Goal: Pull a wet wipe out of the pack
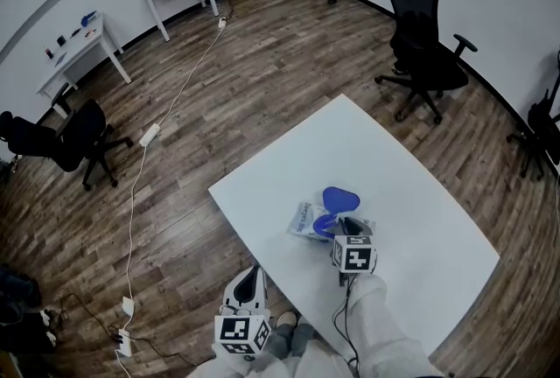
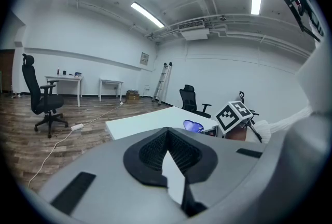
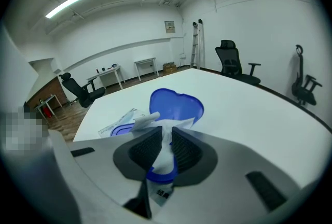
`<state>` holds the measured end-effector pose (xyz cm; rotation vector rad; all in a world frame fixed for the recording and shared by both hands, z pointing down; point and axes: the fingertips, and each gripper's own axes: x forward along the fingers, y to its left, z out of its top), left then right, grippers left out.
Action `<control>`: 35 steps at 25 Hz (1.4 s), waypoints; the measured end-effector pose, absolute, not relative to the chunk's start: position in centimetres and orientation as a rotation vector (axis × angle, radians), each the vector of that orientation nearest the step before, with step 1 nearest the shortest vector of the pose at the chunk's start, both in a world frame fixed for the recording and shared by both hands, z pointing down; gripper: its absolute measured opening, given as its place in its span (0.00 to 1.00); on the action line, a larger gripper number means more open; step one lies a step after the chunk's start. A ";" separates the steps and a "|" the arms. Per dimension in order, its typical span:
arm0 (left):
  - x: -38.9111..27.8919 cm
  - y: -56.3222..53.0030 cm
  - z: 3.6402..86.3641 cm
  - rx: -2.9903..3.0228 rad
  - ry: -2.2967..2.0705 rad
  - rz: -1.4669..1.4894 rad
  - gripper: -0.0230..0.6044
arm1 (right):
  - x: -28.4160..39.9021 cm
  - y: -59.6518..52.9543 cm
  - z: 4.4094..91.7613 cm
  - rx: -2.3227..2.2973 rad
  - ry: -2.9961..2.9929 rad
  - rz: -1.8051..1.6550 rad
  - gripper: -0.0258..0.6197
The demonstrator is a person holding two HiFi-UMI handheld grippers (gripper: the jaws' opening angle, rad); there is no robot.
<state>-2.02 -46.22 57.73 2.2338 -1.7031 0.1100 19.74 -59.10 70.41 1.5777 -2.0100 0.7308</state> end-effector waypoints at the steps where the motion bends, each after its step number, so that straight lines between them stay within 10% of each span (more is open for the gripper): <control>1: -2.0 -46.2 57.7 2.234 -1.703 0.110 0.03 | 19.8 -59.1 70.4 1.580 -2.007 0.729 0.14; 35: -2.6 -44.9 56.8 2.263 -1.702 0.068 0.03 | 19.6 -58.0 67.4 1.655 -2.075 0.664 0.06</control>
